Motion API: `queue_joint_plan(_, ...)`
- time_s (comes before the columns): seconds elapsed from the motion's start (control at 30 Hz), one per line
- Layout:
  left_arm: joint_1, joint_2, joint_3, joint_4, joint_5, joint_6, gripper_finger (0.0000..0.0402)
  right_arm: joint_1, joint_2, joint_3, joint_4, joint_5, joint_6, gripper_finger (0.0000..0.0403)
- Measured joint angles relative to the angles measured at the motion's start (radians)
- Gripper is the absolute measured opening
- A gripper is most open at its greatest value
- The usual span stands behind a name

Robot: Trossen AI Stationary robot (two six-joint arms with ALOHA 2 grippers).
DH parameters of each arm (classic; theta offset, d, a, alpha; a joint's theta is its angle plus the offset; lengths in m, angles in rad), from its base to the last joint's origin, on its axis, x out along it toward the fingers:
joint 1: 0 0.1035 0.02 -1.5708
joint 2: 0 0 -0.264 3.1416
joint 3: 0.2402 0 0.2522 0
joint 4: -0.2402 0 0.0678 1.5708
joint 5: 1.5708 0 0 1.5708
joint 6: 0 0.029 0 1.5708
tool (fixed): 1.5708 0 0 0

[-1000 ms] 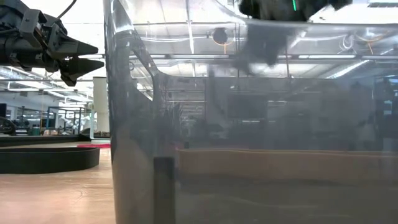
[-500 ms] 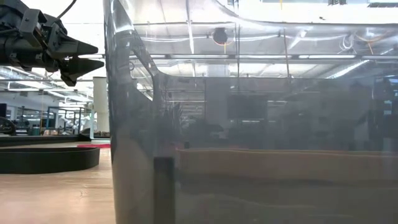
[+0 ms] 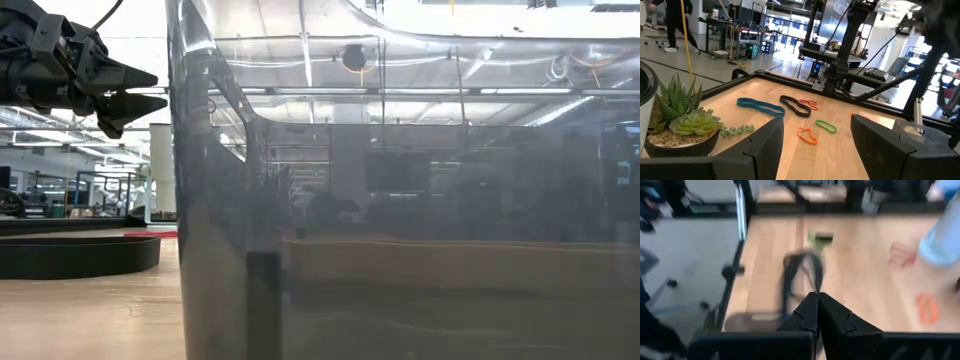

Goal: Pick and place rubber bands into bin
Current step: Put the black rubber band into the black transparent bin

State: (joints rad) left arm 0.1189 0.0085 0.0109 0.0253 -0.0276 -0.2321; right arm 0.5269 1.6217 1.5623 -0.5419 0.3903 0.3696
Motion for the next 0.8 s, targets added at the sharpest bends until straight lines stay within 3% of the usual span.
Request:
queue_joint_plan(0.17,0.000,0.000,0.000,0.000,0.000,0.000,0.0239,0.042,0.099,0.000,-0.047,-0.004,0.109,0.0000)
queue_joint_plan(0.4,0.000,0.000,0.000,0.000,0.000,0.000,0.0239,0.065,0.206,0.000,-0.054,-0.128,0.237,0.0000)
queue_joint_plan(0.8,0.000,0.000,0.000,0.000,0.000,0.000,0.0239,0.043,0.206,-0.056,-0.105,-0.291,0.352,0.0000)
